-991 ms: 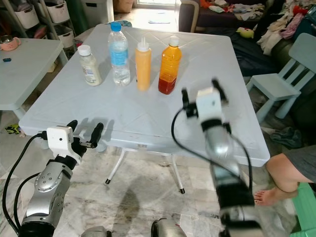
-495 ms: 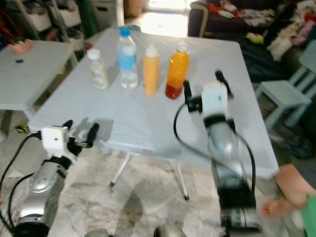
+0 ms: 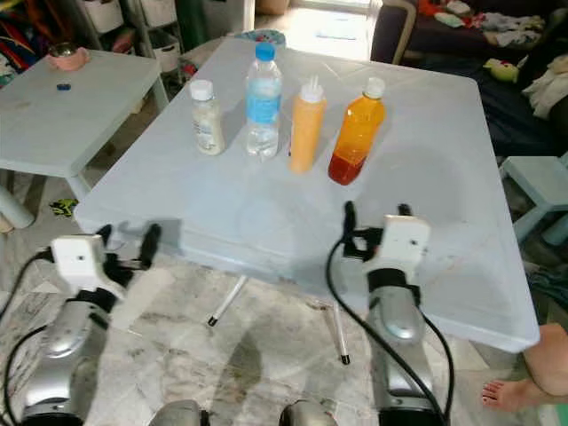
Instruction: Restocking fridge
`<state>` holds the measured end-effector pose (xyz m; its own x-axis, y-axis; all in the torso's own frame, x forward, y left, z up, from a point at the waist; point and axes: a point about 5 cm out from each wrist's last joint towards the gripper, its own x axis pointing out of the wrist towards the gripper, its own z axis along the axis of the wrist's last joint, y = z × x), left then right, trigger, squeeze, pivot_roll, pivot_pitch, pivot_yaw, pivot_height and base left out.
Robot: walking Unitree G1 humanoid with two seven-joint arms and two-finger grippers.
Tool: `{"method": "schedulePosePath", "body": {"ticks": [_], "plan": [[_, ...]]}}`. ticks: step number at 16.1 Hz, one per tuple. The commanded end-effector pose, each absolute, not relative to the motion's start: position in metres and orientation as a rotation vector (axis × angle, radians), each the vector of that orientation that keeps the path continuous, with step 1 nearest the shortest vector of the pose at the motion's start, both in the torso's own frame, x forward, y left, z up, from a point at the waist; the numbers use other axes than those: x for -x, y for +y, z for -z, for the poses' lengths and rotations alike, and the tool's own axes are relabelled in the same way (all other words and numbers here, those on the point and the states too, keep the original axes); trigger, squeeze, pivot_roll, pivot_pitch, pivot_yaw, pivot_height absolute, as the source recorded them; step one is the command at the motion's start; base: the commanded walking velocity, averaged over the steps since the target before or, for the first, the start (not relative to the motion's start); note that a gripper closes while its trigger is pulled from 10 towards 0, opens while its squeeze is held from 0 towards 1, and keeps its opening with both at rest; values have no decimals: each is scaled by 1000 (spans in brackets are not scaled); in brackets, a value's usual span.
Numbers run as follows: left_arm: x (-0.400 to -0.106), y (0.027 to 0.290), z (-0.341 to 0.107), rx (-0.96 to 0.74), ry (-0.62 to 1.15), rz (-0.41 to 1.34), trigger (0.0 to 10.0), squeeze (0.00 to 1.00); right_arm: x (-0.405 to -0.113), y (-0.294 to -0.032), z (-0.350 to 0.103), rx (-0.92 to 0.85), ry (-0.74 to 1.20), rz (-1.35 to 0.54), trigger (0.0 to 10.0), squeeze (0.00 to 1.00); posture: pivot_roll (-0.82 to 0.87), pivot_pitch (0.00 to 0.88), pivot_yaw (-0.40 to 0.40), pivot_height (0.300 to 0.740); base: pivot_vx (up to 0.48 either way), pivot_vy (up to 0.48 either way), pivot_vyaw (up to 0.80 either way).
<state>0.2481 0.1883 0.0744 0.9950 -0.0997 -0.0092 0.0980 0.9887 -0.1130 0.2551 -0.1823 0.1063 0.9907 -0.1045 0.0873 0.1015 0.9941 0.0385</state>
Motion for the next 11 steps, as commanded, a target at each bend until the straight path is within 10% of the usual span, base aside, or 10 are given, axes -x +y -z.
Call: {"method": "schedulePosePath", "body": {"ticks": [1, 11], "plan": [[-248, 184, -76, 112, 11, 115, 10000, 0, -249, -189, -104, -23, -66, 116, 10000, 0, 5, 2, -8, 740, 0, 0, 0], [-277, 175, -82, 55, 16, 247, 10000, 0, -244, -186, -105, 36, -56, 116, 10000, 0, -53, 33, 46, 740, 102, 0, -349]]}}
